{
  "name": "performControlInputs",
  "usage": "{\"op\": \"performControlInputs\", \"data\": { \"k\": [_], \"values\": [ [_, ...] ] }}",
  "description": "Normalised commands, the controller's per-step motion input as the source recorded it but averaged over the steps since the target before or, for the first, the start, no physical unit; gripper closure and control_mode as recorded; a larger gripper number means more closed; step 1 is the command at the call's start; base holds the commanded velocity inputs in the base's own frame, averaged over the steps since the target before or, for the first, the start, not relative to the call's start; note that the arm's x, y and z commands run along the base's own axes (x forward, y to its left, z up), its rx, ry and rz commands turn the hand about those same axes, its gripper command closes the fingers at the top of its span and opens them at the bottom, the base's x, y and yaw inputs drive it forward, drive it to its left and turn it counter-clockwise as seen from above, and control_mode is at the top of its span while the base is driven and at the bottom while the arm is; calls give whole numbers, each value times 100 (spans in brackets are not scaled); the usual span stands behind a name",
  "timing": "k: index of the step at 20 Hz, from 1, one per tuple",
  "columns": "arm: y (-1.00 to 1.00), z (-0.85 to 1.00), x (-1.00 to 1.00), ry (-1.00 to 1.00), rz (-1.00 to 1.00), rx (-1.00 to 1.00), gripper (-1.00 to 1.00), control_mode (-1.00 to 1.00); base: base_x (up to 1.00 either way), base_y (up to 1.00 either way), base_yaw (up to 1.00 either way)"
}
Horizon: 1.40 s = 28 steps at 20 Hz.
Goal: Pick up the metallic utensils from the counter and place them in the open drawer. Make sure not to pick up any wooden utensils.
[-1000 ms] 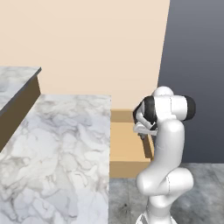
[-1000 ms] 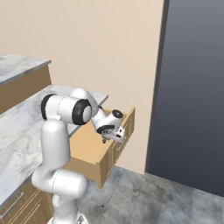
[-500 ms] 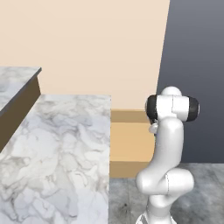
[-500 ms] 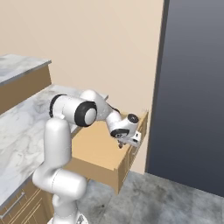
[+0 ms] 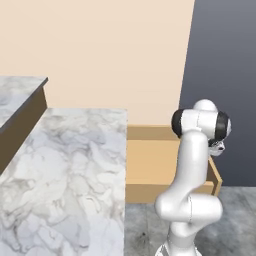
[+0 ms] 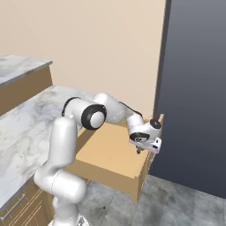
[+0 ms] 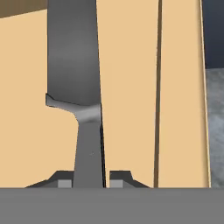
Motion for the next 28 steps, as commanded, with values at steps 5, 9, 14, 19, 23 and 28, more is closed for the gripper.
{"op": "performControlInputs", "data": {
  "k": [5,9,14,19,23,28],
  "values": [
    [-64,-19,-47,-5,0,0,100,-100,0,0,0],
    [3,59,-100,-17,0,0,100,-100,0,0,0],
    [34,49,-100,-22,0,-6,100,-100,0,0,0],
    [85,3,-96,-40,0,-30,100,-100,0,0,0],
    [77,22,-21,-13,-8,-25,100,-100,0,0,0],
    [31,59,49,22,-4,-2,100,-100,0,0,0]
  ]
}}
